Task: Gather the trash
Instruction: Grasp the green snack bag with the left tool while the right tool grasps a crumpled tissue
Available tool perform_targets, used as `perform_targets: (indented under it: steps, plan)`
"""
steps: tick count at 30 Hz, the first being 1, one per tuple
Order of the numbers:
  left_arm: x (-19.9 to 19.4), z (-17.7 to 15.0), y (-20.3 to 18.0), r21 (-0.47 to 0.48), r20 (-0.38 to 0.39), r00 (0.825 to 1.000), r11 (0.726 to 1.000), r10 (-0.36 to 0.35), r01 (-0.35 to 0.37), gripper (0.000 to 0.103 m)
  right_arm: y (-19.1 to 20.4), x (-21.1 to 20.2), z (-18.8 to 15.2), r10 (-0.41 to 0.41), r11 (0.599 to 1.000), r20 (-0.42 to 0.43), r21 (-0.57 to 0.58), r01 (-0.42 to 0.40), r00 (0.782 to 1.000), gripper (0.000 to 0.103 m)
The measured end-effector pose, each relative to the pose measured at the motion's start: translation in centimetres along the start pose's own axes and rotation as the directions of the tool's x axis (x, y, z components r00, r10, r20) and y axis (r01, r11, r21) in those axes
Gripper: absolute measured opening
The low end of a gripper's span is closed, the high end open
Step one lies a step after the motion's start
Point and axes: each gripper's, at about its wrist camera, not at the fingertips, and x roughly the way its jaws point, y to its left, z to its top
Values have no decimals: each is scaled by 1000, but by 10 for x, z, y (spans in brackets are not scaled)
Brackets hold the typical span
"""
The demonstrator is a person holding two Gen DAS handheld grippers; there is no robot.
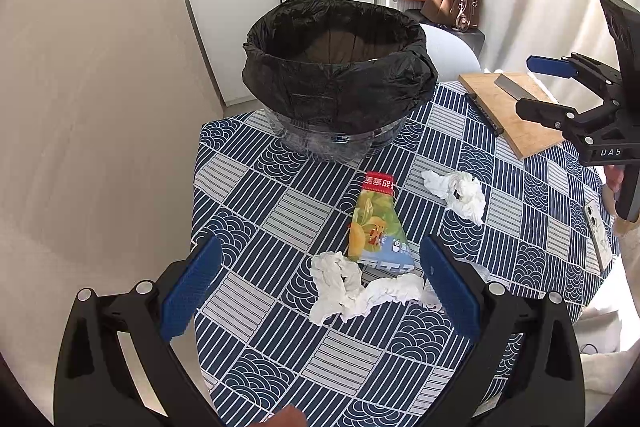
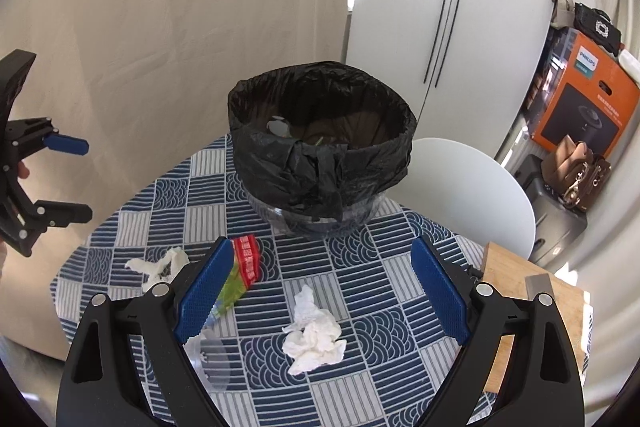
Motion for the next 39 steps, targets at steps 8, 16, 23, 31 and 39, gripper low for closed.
perform_targets:
  steps: [8, 16, 23, 31, 39]
  plan:
    - [12, -16, -13, 11, -58, 998, 1000, 10, -10, 97, -2, 10, -25, 17, 1000, -62, -2, -17, 998, 85]
    - [39, -26, -14, 19, -146, 989, 1000, 18, -16, 97, -4, 32, -59, 38, 999, -161, 33, -33, 986, 85]
    - [68, -31, -11, 33, -223, 975, 999, 15, -8, 97, -8, 58, -89, 46, 996, -247, 89, -25, 968, 85]
    - [103, -28, -13, 57, -287, 958, 997, -26, 45, 97, -11, 87, -111, 73, 986, -322, 163, -21, 944, 85]
    - [140, -16, -28, 104, -336, 938, 987, -85, 127, 97, -9, 118, -127, 96, 968, -378, 252, 2, 921, 85]
